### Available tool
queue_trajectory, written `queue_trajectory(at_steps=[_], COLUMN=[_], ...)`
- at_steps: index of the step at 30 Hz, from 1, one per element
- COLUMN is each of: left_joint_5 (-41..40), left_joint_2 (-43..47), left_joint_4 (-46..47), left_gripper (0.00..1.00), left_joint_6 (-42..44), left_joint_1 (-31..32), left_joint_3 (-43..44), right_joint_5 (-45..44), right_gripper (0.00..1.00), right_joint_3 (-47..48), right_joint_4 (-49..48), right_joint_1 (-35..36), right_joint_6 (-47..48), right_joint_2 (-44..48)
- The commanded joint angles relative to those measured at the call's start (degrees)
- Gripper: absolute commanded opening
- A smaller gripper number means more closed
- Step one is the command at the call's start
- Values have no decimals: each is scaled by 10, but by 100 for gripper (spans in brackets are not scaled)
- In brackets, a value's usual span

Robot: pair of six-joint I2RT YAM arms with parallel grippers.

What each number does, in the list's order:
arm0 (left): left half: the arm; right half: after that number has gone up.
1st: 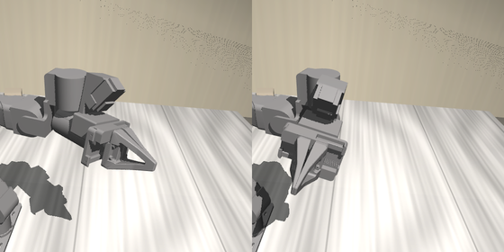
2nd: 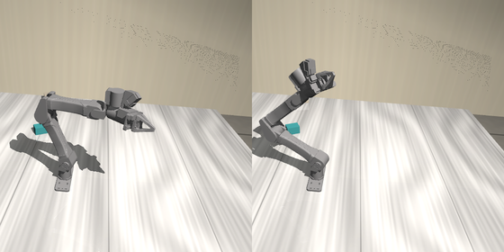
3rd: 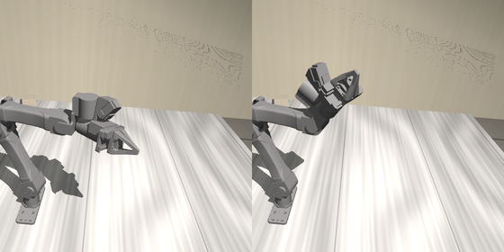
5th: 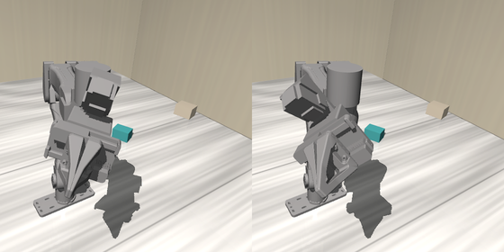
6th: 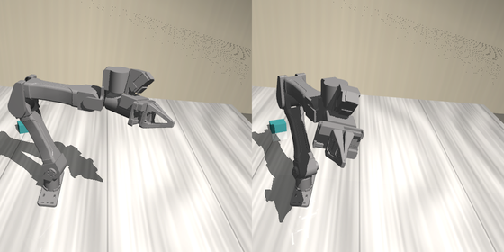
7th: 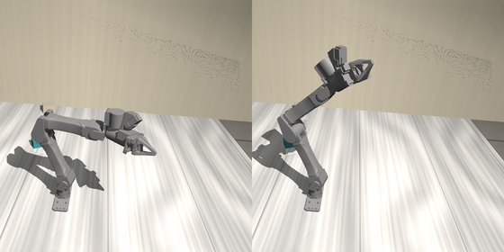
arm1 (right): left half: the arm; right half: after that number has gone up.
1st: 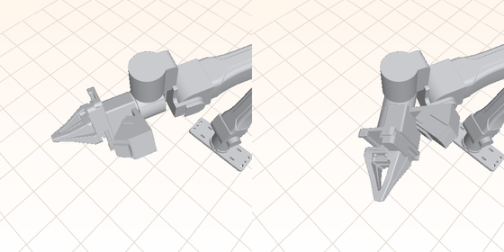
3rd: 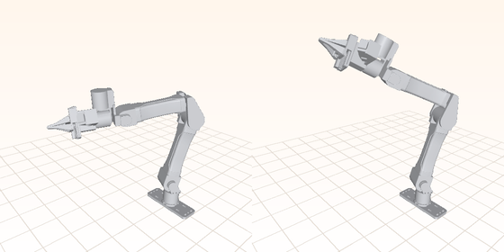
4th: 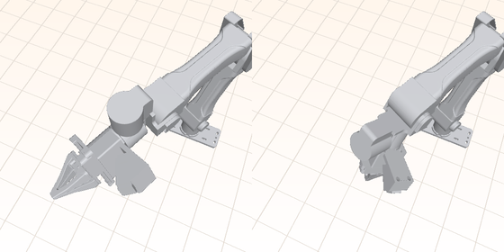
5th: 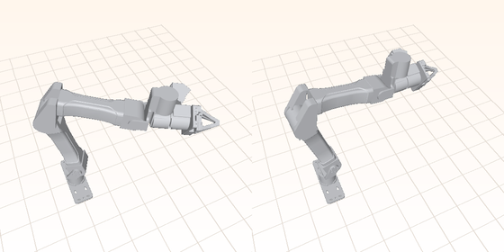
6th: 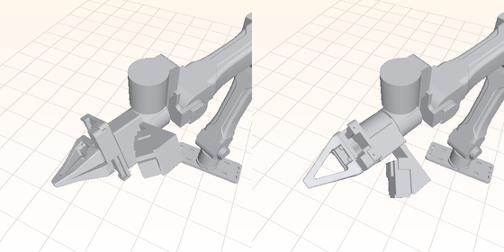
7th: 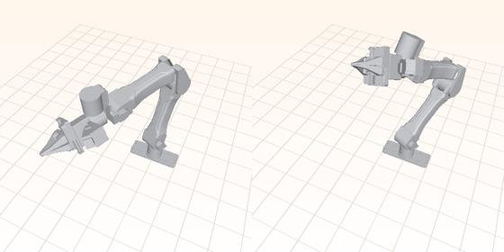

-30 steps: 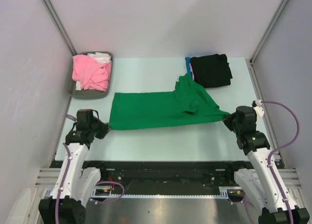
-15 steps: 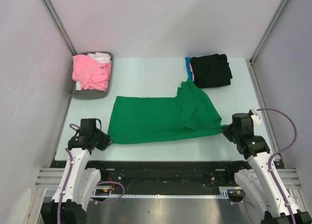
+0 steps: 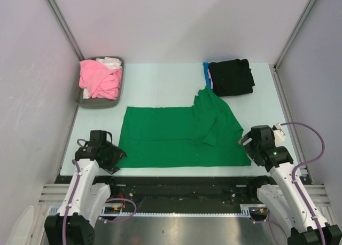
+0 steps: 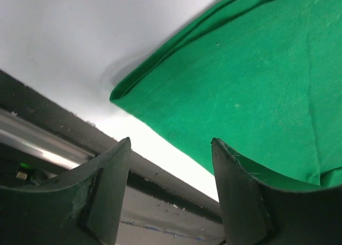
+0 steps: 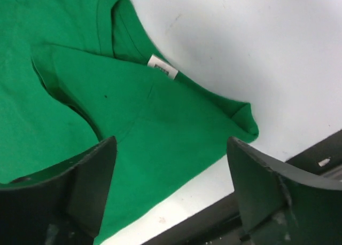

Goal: Fold and stack the t-shirts
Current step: Fold the tshirt

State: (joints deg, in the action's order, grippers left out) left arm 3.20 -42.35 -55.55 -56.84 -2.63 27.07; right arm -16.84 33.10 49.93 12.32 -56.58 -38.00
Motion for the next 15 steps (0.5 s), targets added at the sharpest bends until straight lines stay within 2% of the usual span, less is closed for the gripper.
queue_trajectory(at_steps=[1,4,6,11,15], left_joint_5=[13,34,48,70,64], left_joint_2=[23,37,33,-20,-76], left_joint_4=[-63,-68,-37,63,161], left_gripper=[68,69,70,71,71], left_joint_6=[8,17,17,39,42], left_joint_1=[-4,-4,-4,-1,5], left_joint_3=[48,88,108,120,101], right_joint_5=[-9,-3,23,123,120], right_gripper=[96,100,100,100,100], right_joint_3=[36,61,72,75,73], right_joint_4=[47,37,-13,-143,-229], right_joint_1=[4,12,24,55,108], right_joint_6=[-11,6,30,80,97], right_joint_2=[13,29,23,-77,-135])
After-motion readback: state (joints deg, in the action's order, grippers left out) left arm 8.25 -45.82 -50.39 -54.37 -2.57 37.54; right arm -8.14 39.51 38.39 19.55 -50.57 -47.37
